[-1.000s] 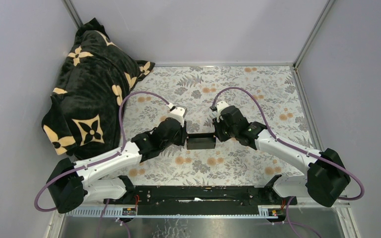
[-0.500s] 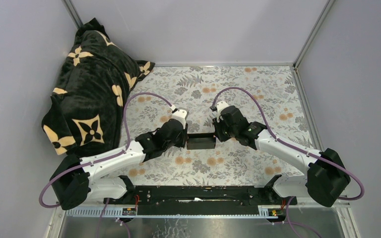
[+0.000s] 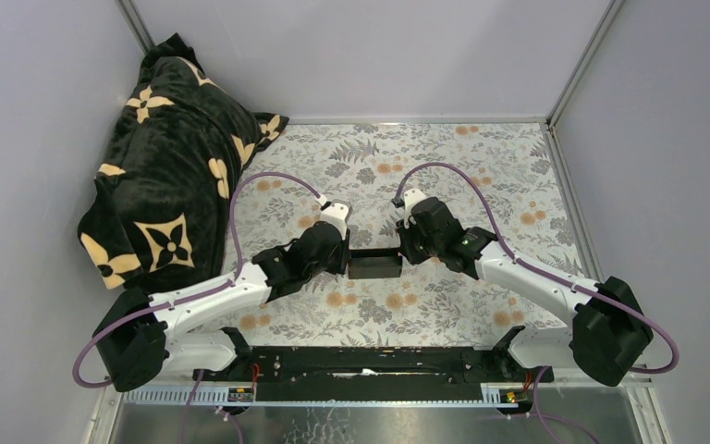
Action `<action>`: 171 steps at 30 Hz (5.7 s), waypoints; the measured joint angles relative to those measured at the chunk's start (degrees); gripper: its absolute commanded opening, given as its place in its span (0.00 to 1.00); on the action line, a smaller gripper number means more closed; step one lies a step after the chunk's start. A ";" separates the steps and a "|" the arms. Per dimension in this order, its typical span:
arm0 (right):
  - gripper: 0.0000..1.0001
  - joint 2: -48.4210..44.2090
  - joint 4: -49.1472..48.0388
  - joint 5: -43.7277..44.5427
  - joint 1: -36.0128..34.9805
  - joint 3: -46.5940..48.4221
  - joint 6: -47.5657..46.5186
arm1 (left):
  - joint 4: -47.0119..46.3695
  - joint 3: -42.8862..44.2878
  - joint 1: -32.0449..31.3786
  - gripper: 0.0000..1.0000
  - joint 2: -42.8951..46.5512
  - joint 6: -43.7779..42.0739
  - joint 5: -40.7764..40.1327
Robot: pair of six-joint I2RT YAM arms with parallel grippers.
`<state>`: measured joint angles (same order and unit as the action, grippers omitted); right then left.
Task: Fold the paper box
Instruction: Close the paper box at the center of the board.
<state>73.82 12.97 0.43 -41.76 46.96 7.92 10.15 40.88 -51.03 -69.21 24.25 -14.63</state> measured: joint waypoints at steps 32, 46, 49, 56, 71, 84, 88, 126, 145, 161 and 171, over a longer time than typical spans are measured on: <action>0.14 0.00 -0.26 -1.16 -0.15 -0.37 0.02 | -0.31 0.00 0.00 0.11 -1.18 -0.46 0.00; 0.03 0.00 -0.20 -1.11 -0.24 -0.37 0.00 | -0.28 0.00 0.02 0.04 -1.25 -0.50 -0.22; 0.00 0.00 -0.20 -1.11 -0.24 -0.37 -0.02 | -0.28 0.00 0.00 0.03 -1.25 -0.50 -0.26; 0.00 -0.02 -0.15 -1.09 -0.26 -0.37 -0.02 | -0.26 0.00 0.00 0.02 -1.25 -0.50 -0.35; 0.00 -0.09 0.92 0.96 -1.55 -0.04 1.25 | -0.26 0.02 0.02 0.01 -1.25 -0.39 -0.35; 0.00 1.29 4.13 6.38 -4.09 2.71 5.03 | -0.17 0.02 0.02 0.00 -1.25 0.98 -0.37; 0.00 2.05 4.42 7.89 -4.72 2.73 6.25 | -0.26 0.04 0.00 0.00 -1.33 1.79 -0.39; 0.00 1.79 4.04 19.61 -8.59 1.44 15.80 | 0.61 1.64 -6.19 0.00 -3.82 9.22 -9.03; 0.00 0.33 0.85 21.00 -9.16 -1.14 18.08 | 0.66 1.49 -6.71 0.17 -2.99 10.25 -11.17; 0.00 0.15 0.50 18.38 -10.08 -1.07 17.79 | 0.66 -0.04 -7.10 0.45 1.73 11.43 -11.78; 0.24 0.15 1.18 16.96 -10.27 -0.72 17.29 | 1.16 -1.53 -7.10 0.44 4.26 11.89 -12.94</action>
<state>73.97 14.15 17.39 -52.03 46.24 25.21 11.31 39.35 -58.13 -64.95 36.14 -27.57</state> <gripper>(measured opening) 0.131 0.446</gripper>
